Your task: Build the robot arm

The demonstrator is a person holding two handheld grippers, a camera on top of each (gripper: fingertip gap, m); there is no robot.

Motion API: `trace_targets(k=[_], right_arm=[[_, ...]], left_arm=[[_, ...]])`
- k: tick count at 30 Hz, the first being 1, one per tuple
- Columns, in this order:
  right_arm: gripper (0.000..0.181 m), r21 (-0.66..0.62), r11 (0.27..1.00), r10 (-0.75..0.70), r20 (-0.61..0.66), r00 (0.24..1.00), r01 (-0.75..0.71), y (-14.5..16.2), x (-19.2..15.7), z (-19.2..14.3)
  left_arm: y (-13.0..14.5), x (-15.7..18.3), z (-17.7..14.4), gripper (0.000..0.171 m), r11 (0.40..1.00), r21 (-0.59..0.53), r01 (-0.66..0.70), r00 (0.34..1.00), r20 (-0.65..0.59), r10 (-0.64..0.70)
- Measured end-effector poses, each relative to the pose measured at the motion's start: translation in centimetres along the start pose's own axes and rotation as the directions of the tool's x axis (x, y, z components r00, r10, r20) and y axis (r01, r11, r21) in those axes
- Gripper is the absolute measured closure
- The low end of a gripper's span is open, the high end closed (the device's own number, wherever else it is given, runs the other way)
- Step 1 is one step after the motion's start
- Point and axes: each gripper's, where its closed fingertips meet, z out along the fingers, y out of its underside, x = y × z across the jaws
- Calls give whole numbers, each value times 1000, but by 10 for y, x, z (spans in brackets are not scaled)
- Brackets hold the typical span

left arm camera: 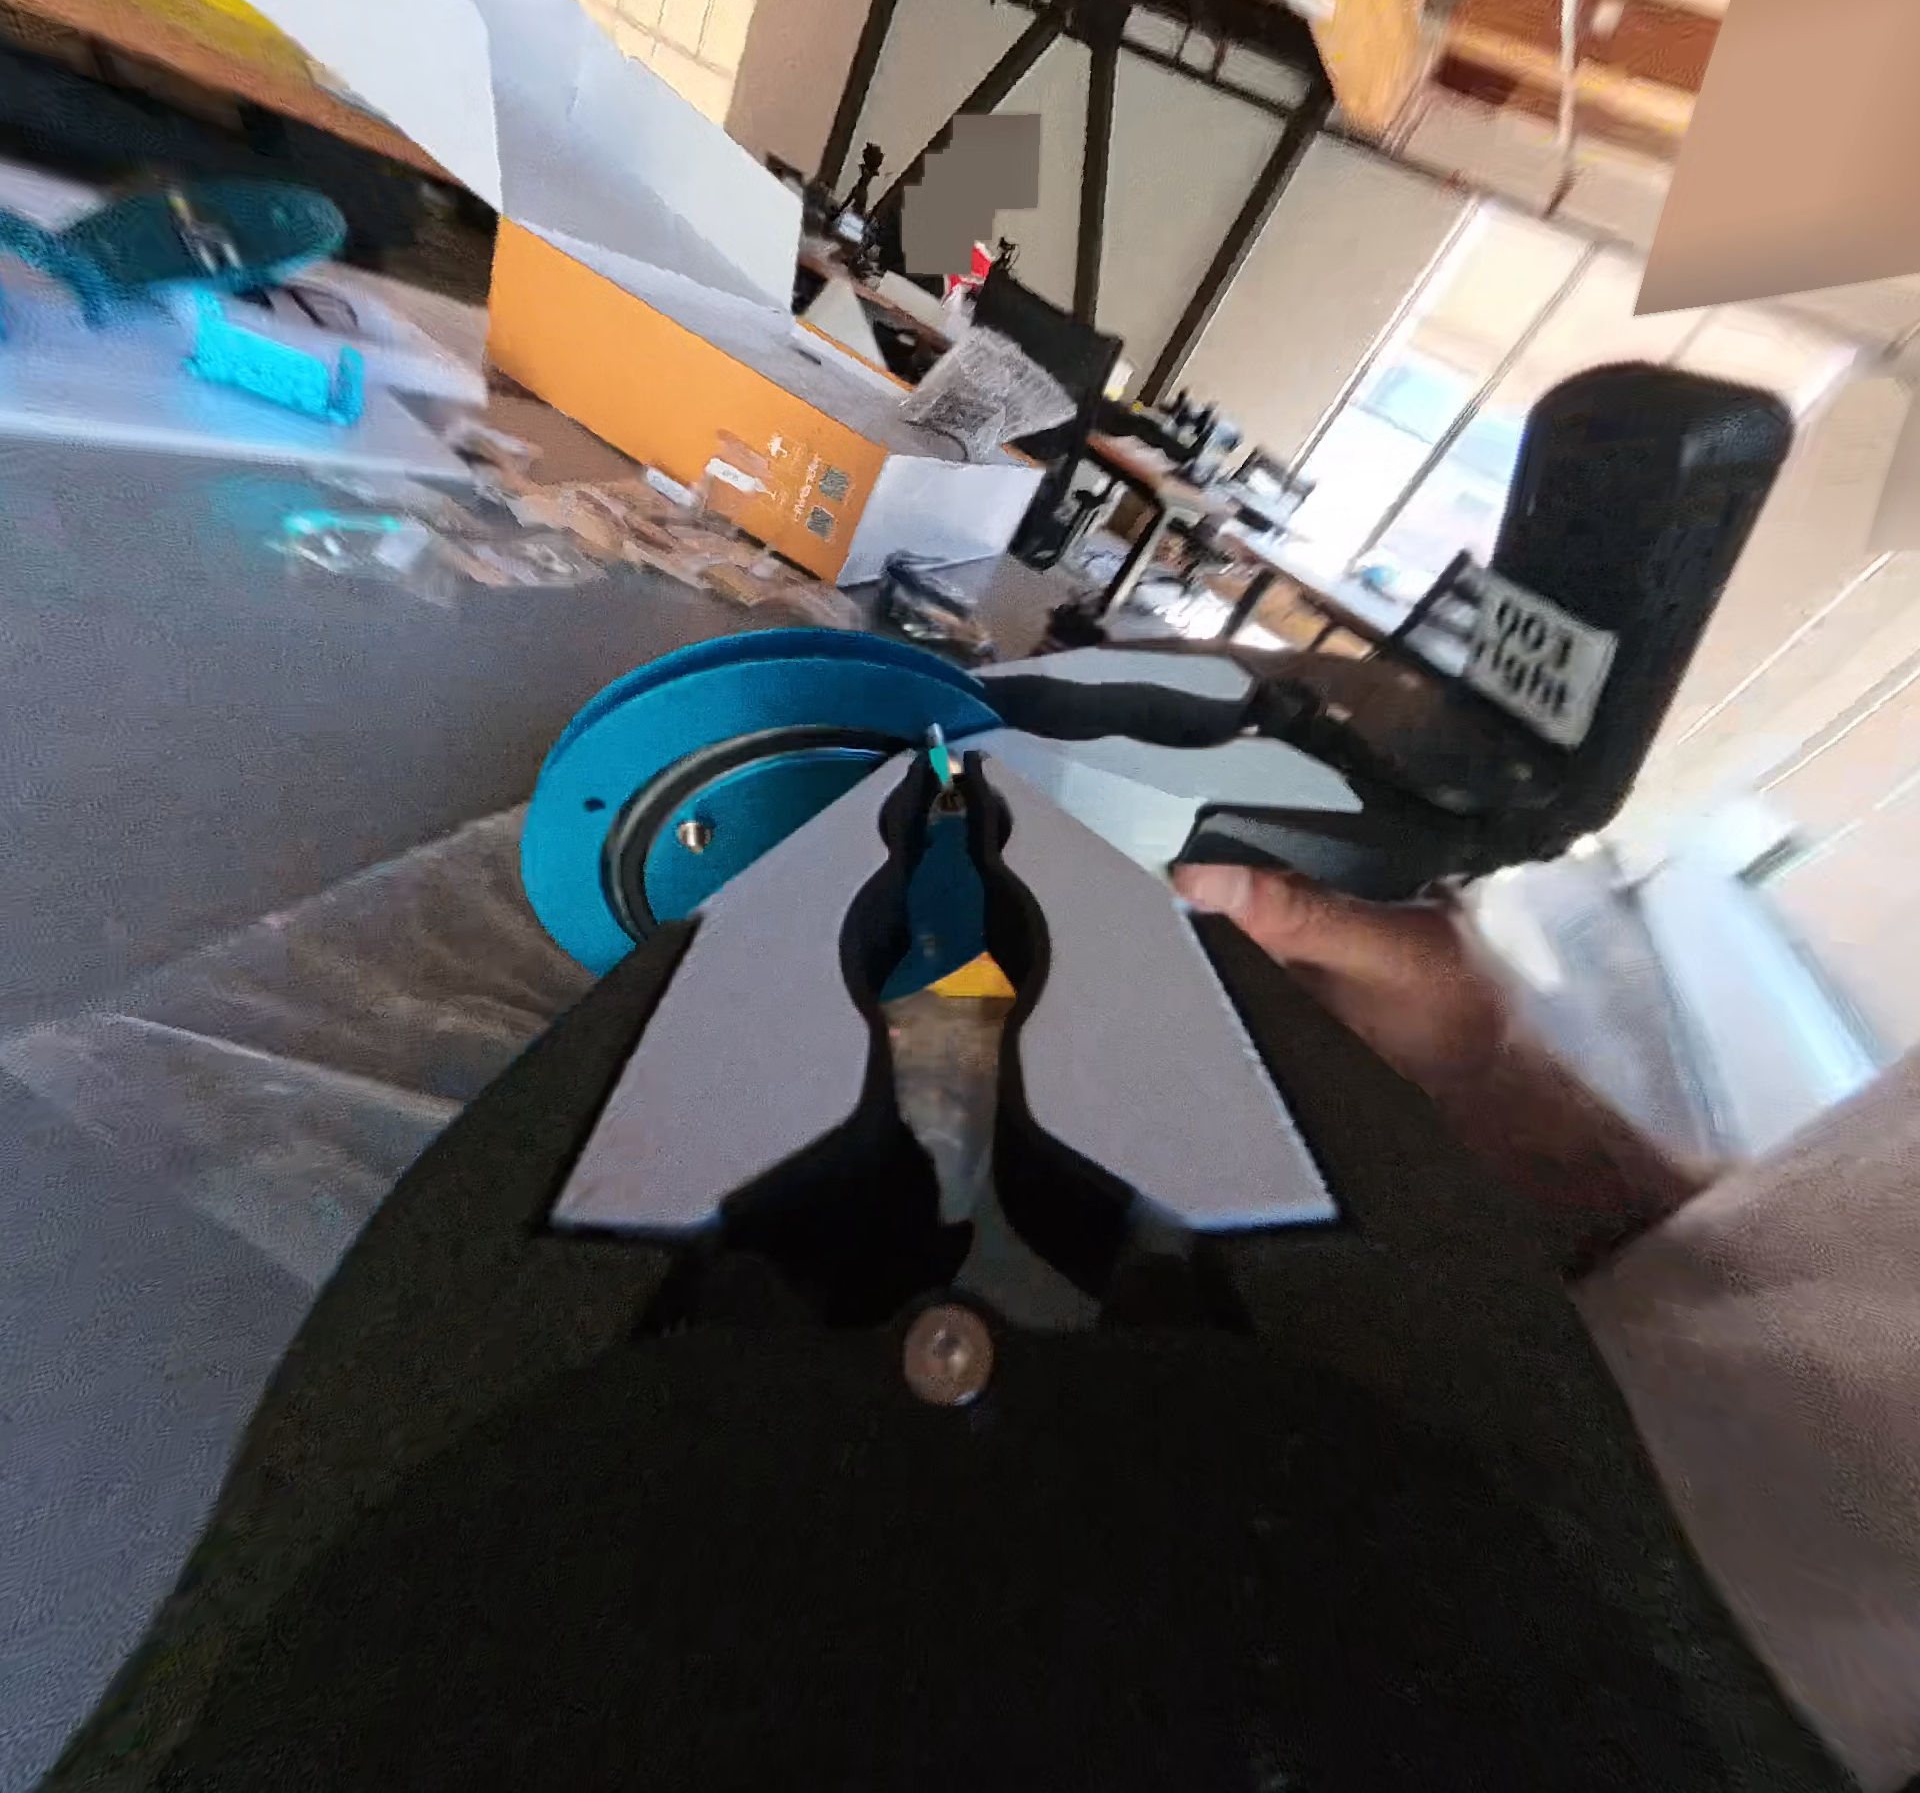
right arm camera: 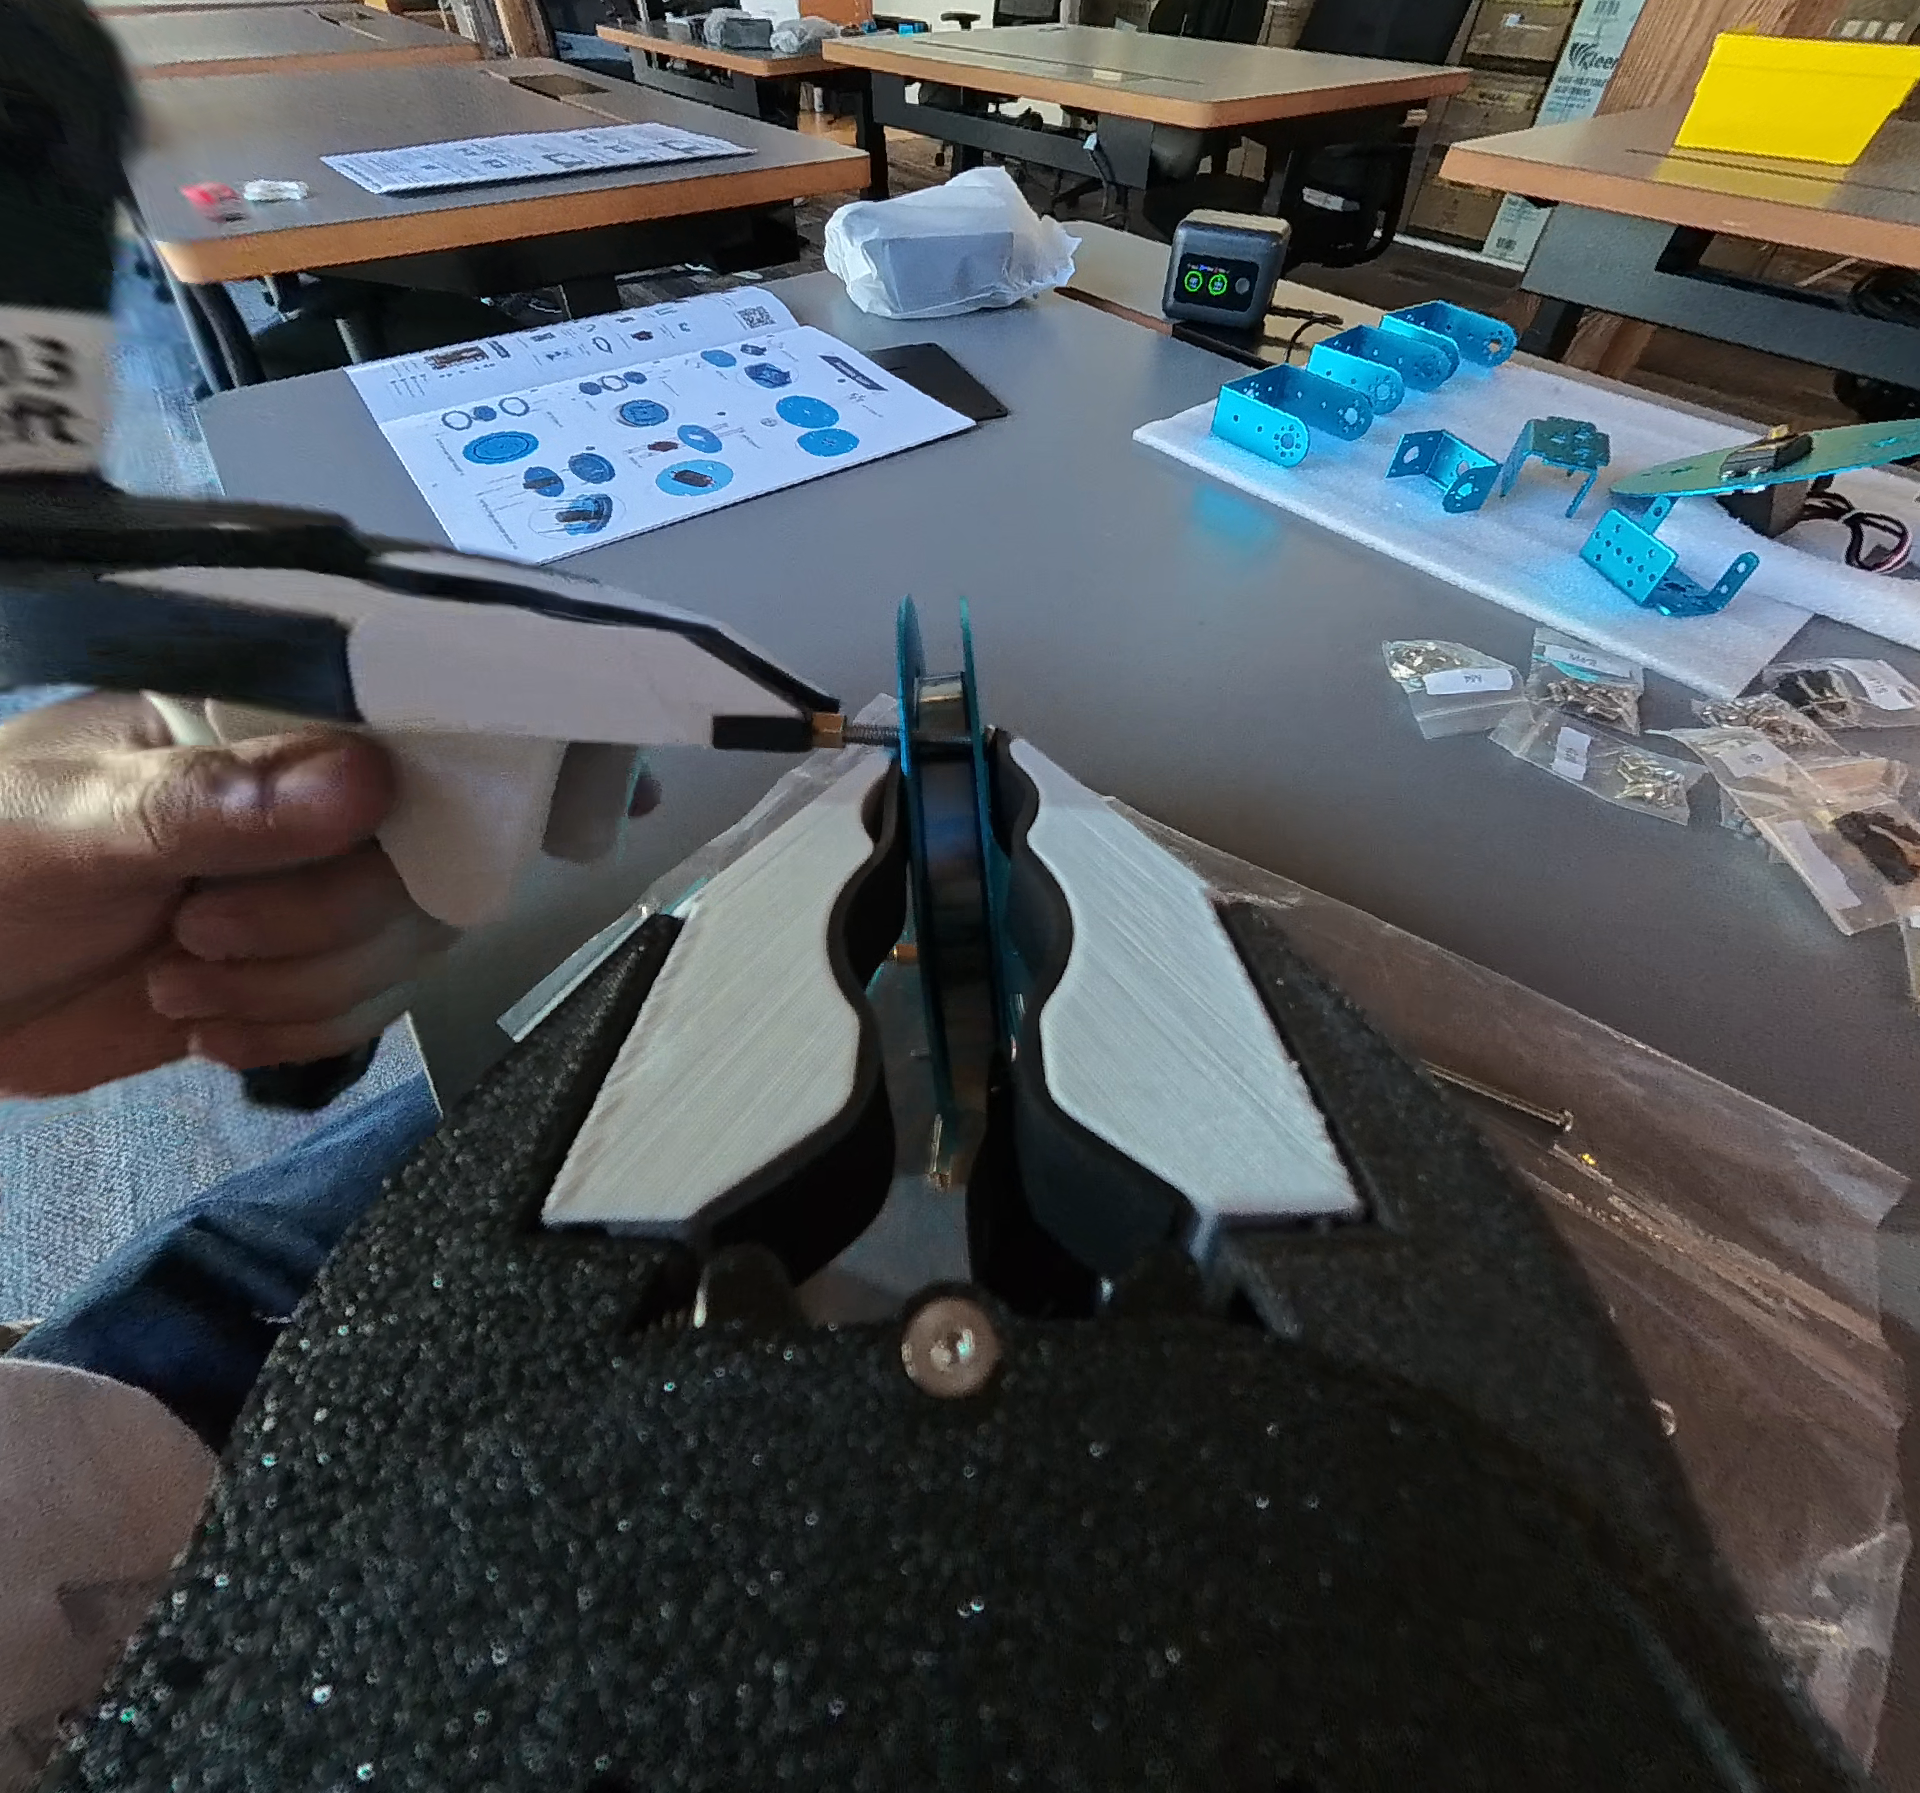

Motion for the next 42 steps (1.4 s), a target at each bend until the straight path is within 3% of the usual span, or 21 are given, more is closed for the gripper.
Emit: trace_targets(k=[2, 3, 6, 8, 9, 10, 11, 14, 17, 19, 21, 24, 27, 29, 30, 32, 34, 35, 36, 38, 42], right_arm=[[168, 1, 1000, 0, -2, 1000, 0, 0, 0, 0], [168, 1, 1000, 3, -1, 1000, -3, 0, 0, -1], [168, -1, 1000, 6, -4, 1000, -6, 0, 2, -1], [168, -3, 1000, -1, -9, 1000, 1, 0, 1, -1], [168, -4, 1000, -4, -12, 1000, 4, 1, 2, -2], [168, -3, 1000, -2, -10, 1000, 2, 1, 2, -2], [168, -3, 1000, 1, -5, 1000, -1, 1, 1, -2], [168, -3, 1000, -9, -1, 1000, 9, 1, -2, -2], [168, -2, 1000, 4, -3, 1000, -4, 1, 0, -2], [168, -1, 1000, 9, -1, 1000, -9, 2, 1, -3], [168, -1, 1000, -1, -1, 1000, 1, 1, -1, -2], [168, -6, 1000, -25, -2, 1000, 25, 1, -4, -1], [168, -7, 1000, -20, 1, 1000, 20, 1, -4, -1], [168, -9, 1000, -29, -7, 1000, 29, 1, -4, -1], [168, -12, 1000, -27, -6, 1000, 27, 1, -4, -1], [167, -14, 1000, -17, 1, 1000, 17, 1, -4, -1], [168, -15, 1000, -20, -5, 1000, 20, 1, -3, -1], [168, -14, 1000, -18, -4, 1000, 18, 1, -2, -1], [168, -14, 1000, -18, -5, 1000, 18, 1, -2, -1], [168, -15, 1000, -17, -4, 1000, 16, 1, -1, -1], [168, -13, 1000, -16, -2, 1000, 16, 1, -2, 0]], left_arm=[[2, 0, 1, 167, 913, -75, -401, 907, 105, 407], [3, 0, 1, 167, 791, -131, -598, 777, 147, 612], [5, -1, 2, 167, 324, -280, -904, 286, 169, 943], [6, -2, 2, 167, -46, -362, -931, -109, 156, 982], [6, -2, 3, 167, -162, -385, -909, -237, 156, 959], [6, -2, 3, 167, -165, -382, -909, -244, 169, 955], [6, -2, 2, 167, -79, -360, -930, -156, 189, 970], [5, 0, -2, 164, 423, -234, -876, 371, 233, 899], [6, 3, -5, 154, 881, -84, -465, 866, 160, 473], [7, 0, -5, 153, 992, -26, -126, 990, 66, 128], [4, -1, -5, 154, 992, 19, 124, 991, -43, -123], [6, 2, 0, 164, 987, 4, 159, 983, -94, -158], [8, 2, 2, 166, 996, -36, -77, 997, -3, 77], [10, -1, 1, 168, 914, -109, -390, 911, 100, 400], [10, -4, 1, 167, 797, -171, -580, 782, 158, 603], [8, -8, 0, 167, 384, -333, -861, 332, 202, 921], [6, -9, 1, 168, -8, -431, -902, -90, 169, 981], [6, -9, 1, 167, -75, -434, -898, -160, 162, 974], [6, -9, 2, 167, -46, -417, -908, -126, 166, 978], [7, -9, 2, 167, 159, -365, -917, 97, 183, 978], [10, -5, 0, 160, 783, -185, -594, 766, 167, 621]])
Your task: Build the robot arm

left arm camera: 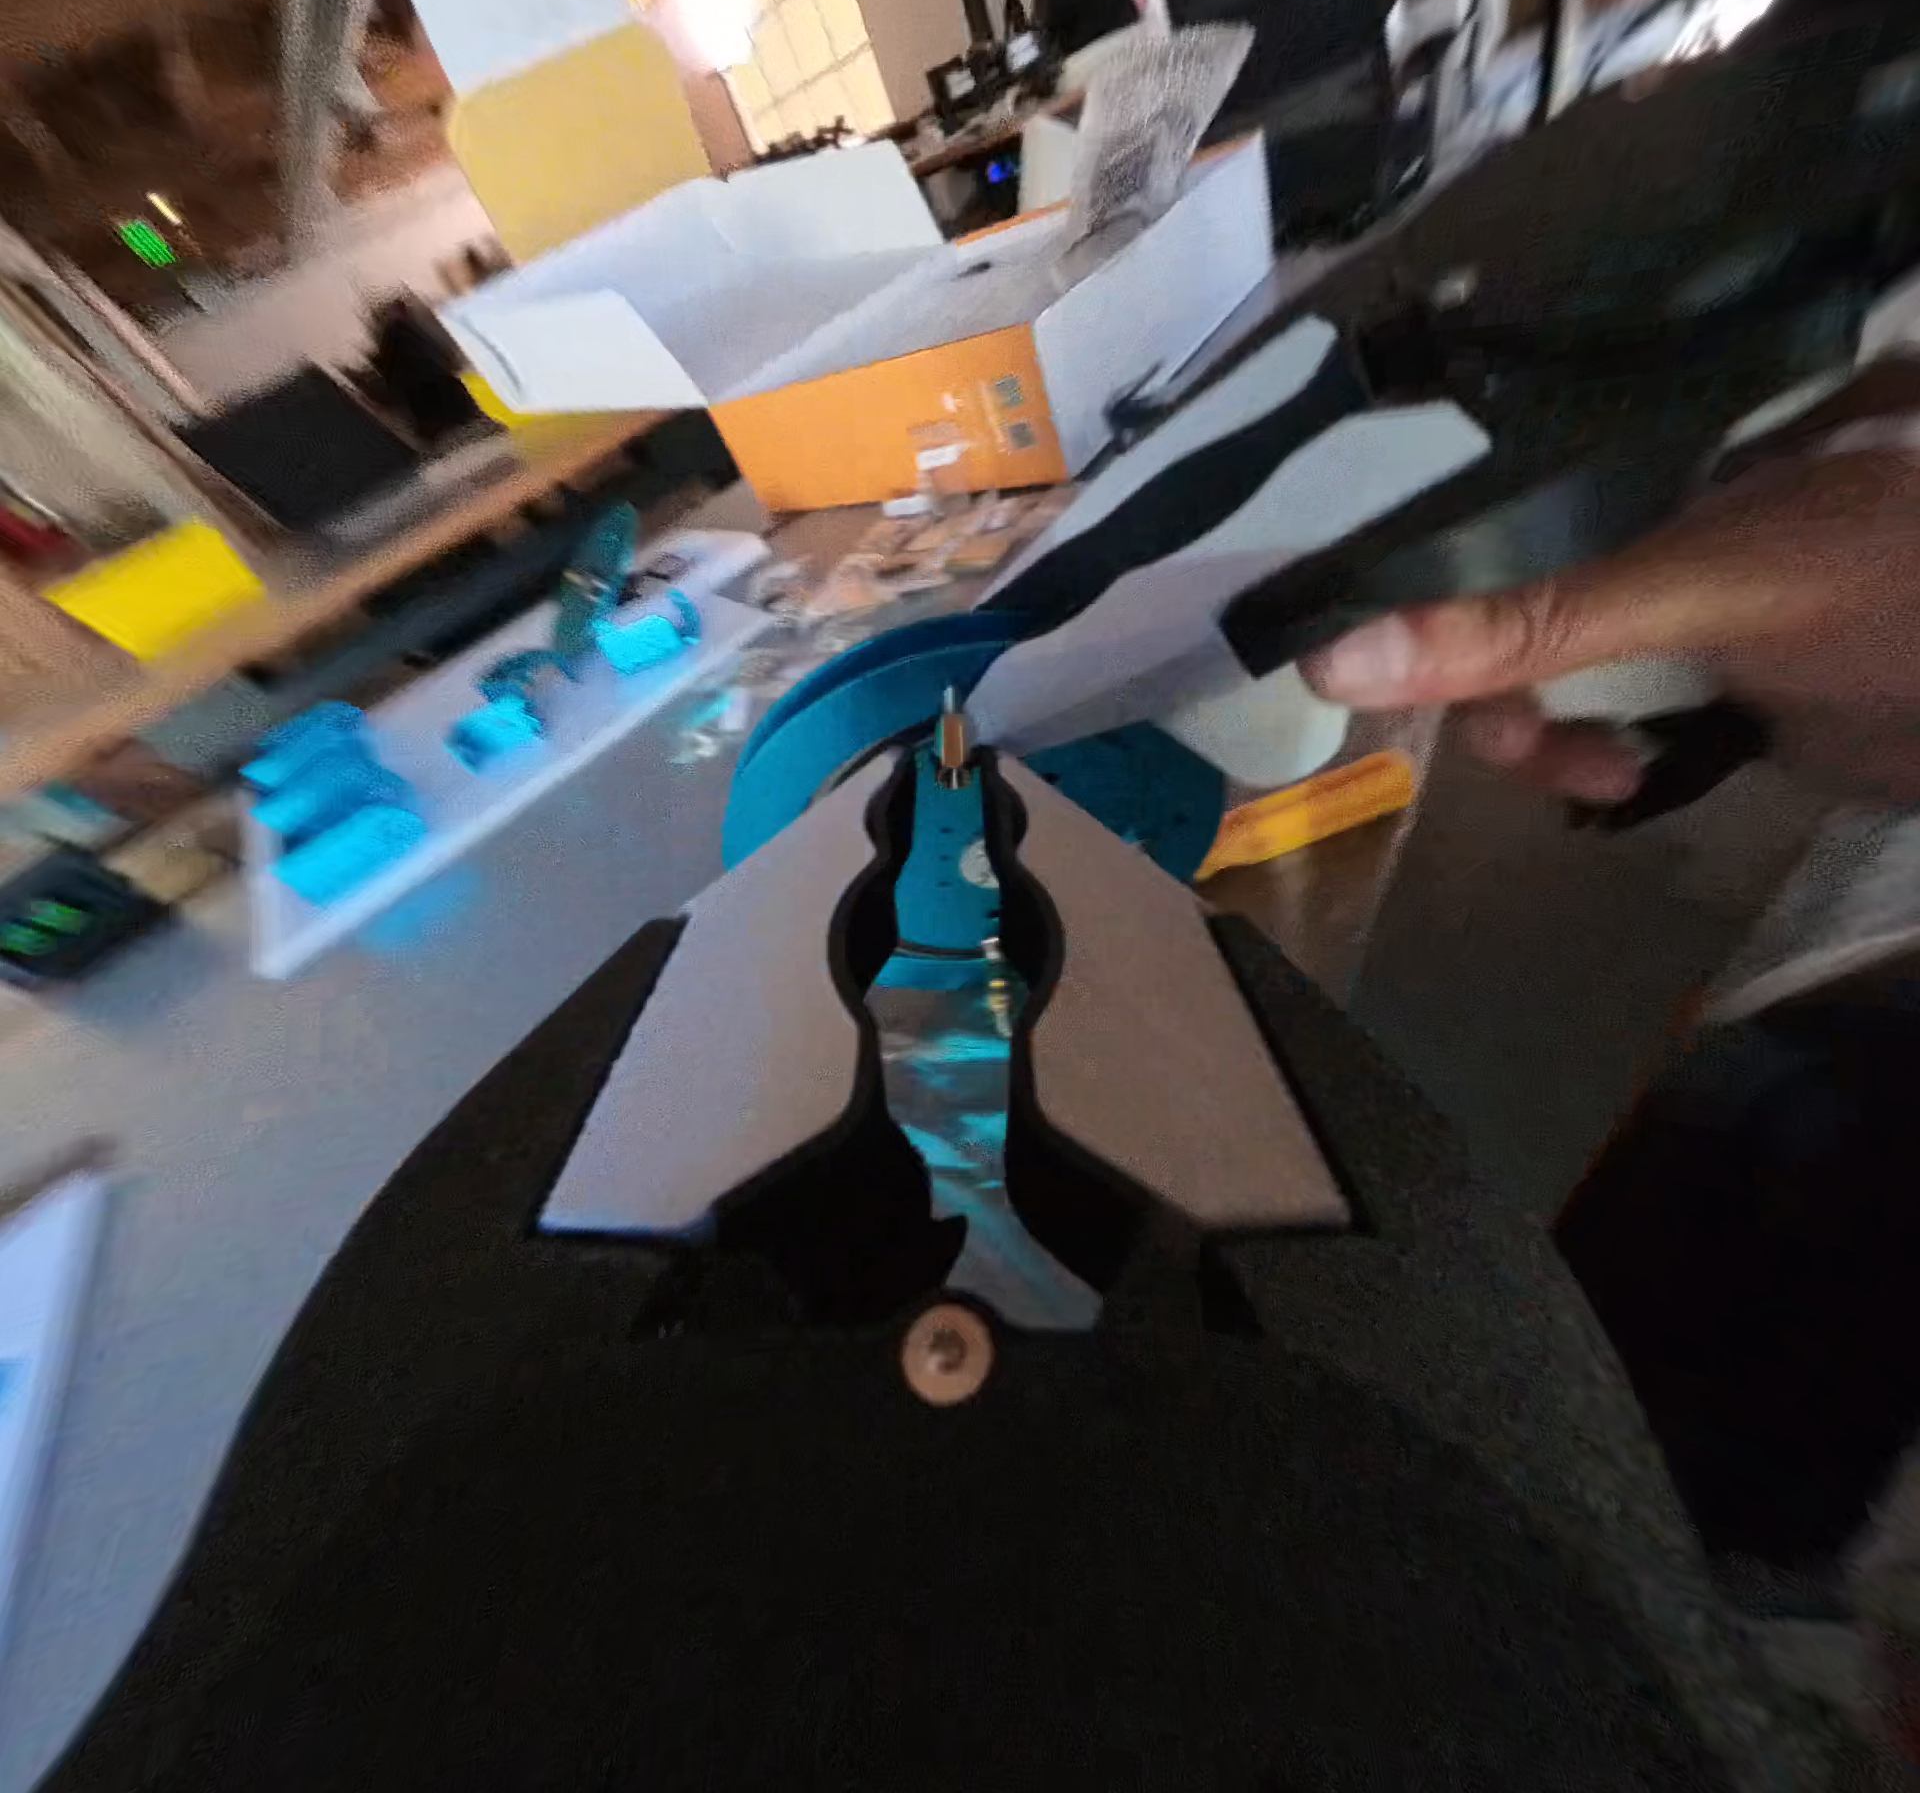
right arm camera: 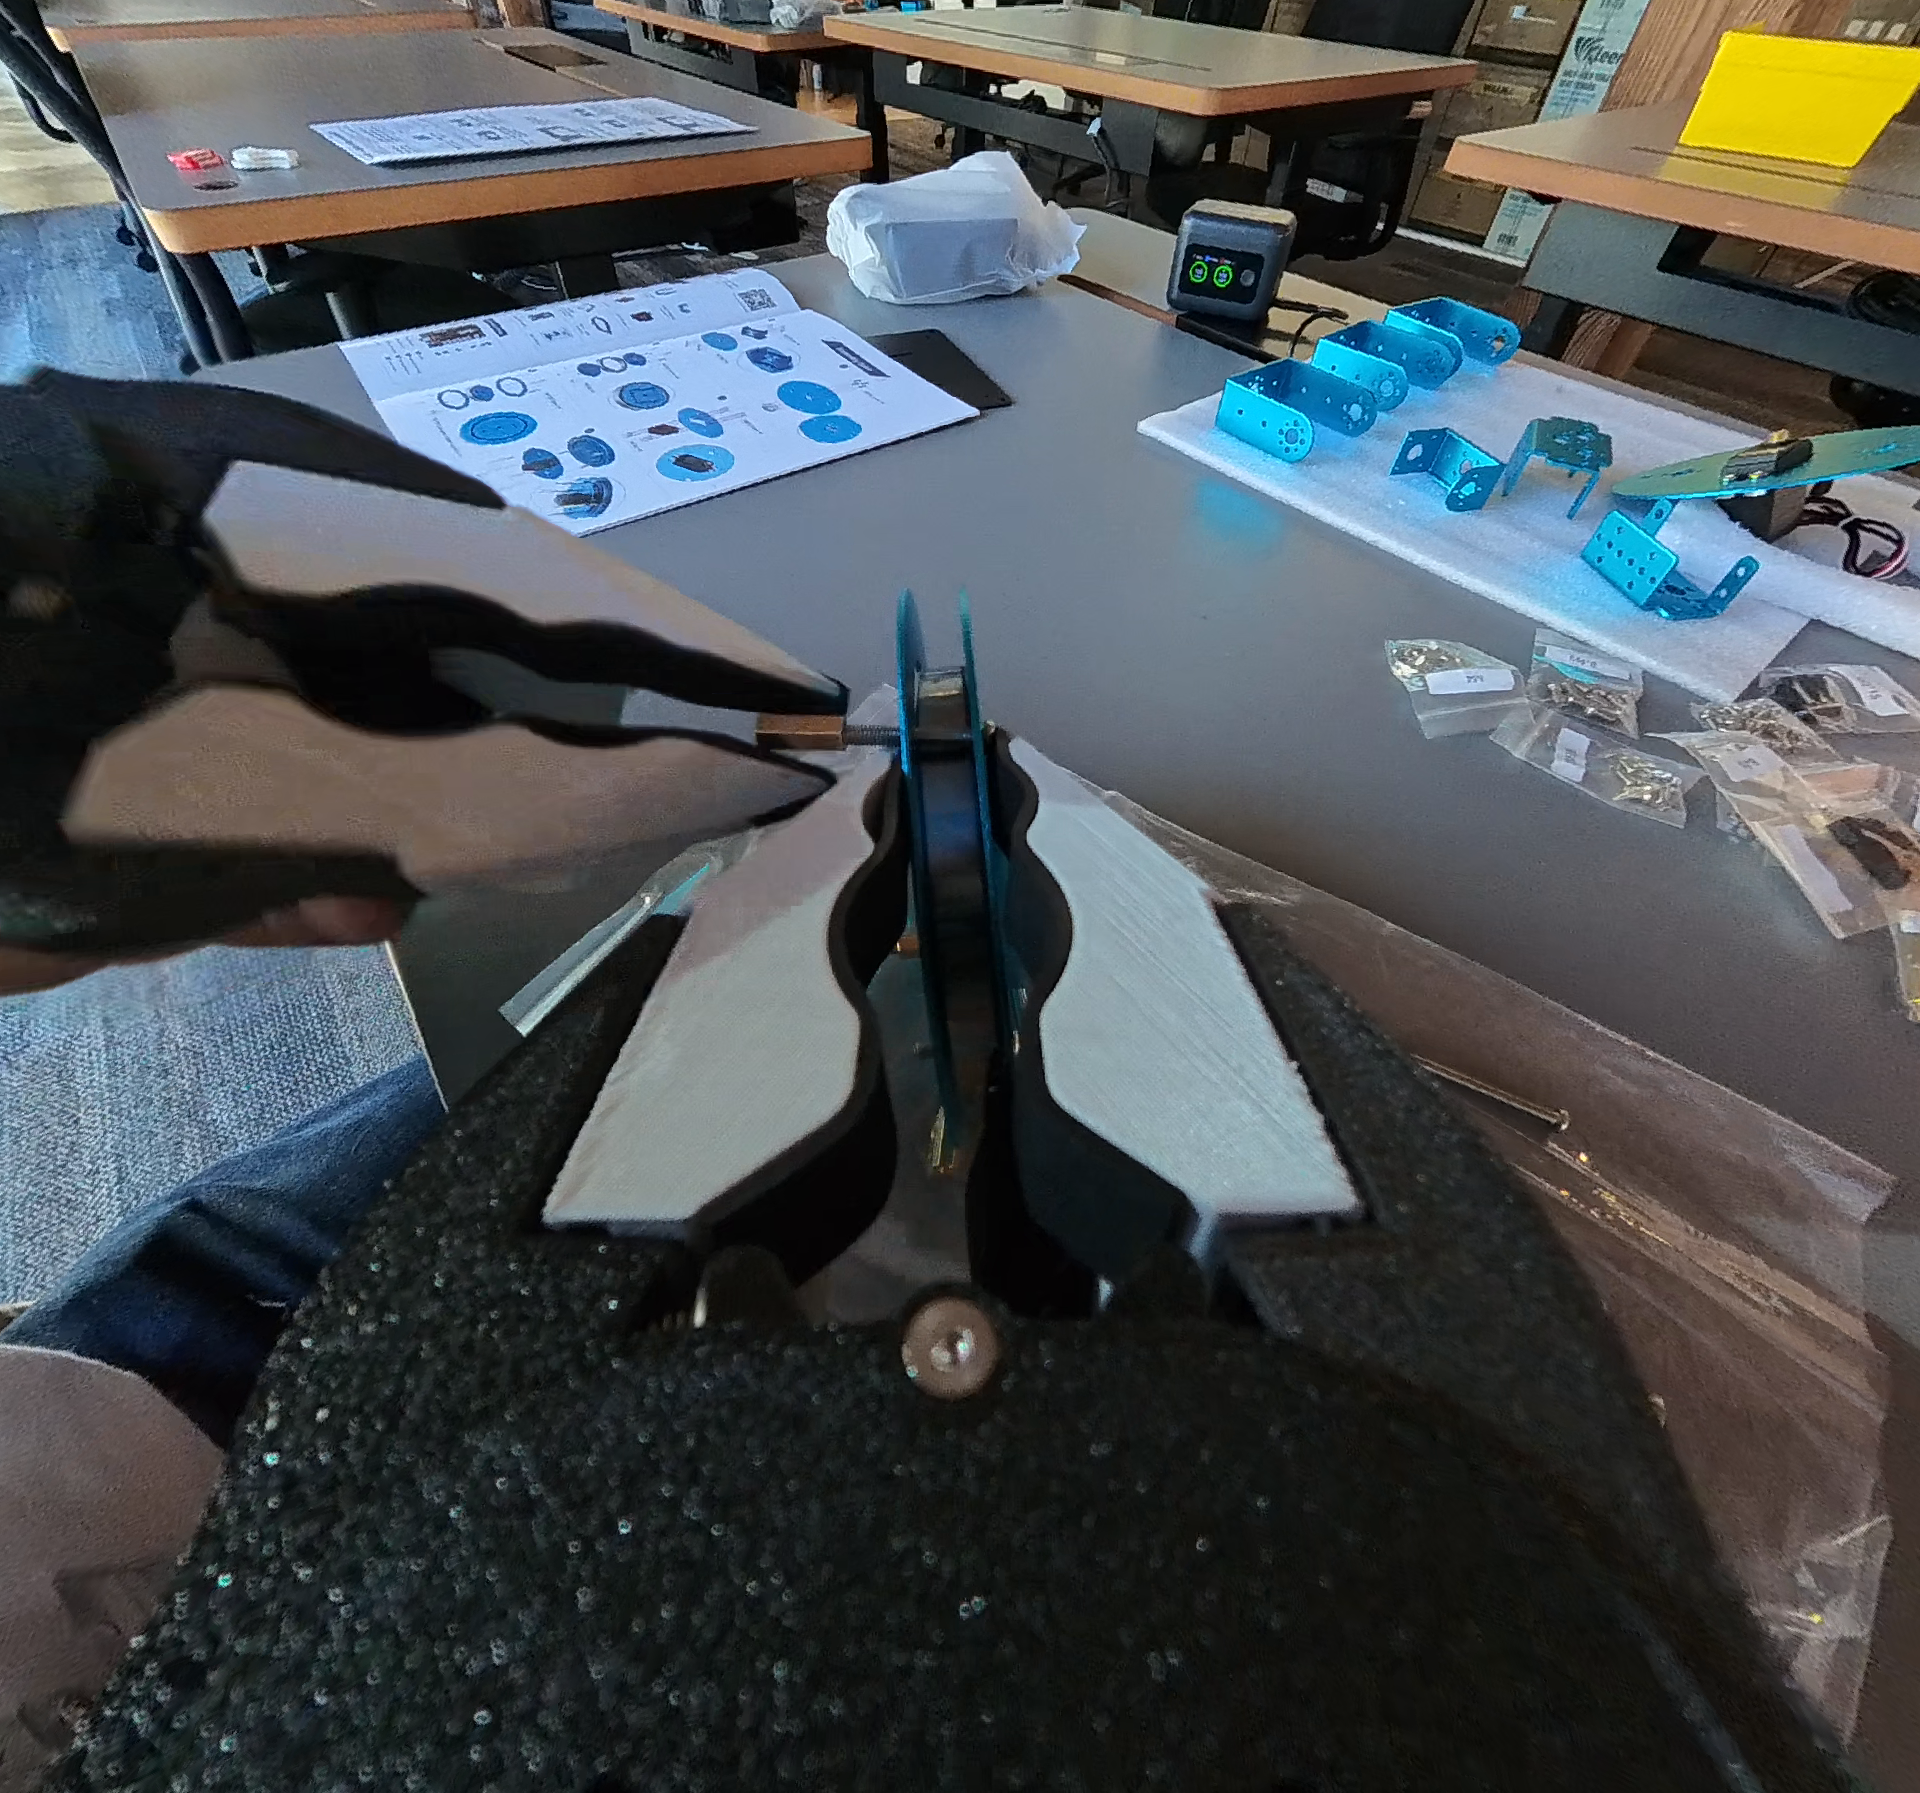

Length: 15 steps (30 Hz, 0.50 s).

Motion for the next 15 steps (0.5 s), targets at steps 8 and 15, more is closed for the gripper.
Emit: trace_targets(k=[8, 15], right_arm=[[168, -6, 1000, 2, 1, 1000, -2, 0, 1, 0], [168, -8, 1000, 4, -5, 1000, -4, 0, 1, -1]], left_arm=[[-10, 0, -4, 166, 882, 47, 470, 867, -210, -451], [-7, 0, -2, 167, 992, 11, 129, 986, -111, -127]])
